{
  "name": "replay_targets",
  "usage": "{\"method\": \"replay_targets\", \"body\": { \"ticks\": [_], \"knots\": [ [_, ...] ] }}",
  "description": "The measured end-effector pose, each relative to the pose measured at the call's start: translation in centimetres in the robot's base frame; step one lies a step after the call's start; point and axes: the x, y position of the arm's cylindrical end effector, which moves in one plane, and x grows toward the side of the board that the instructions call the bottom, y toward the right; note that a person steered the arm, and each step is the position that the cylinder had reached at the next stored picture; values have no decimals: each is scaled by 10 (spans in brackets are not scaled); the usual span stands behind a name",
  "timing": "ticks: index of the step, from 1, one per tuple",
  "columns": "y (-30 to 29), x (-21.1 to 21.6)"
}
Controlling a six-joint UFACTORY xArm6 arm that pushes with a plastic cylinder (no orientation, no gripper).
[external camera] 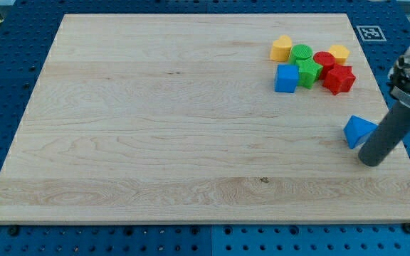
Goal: Move the blue triangle to the left of the red star
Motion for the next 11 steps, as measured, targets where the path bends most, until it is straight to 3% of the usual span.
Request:
{"method": "replay_targets", "body": {
  "ticks": [2, 5, 10, 11],
  "knots": [
    [-8, -27],
    [2, -30],
    [-12, -105],
    [-41, -40]
  ]
}}
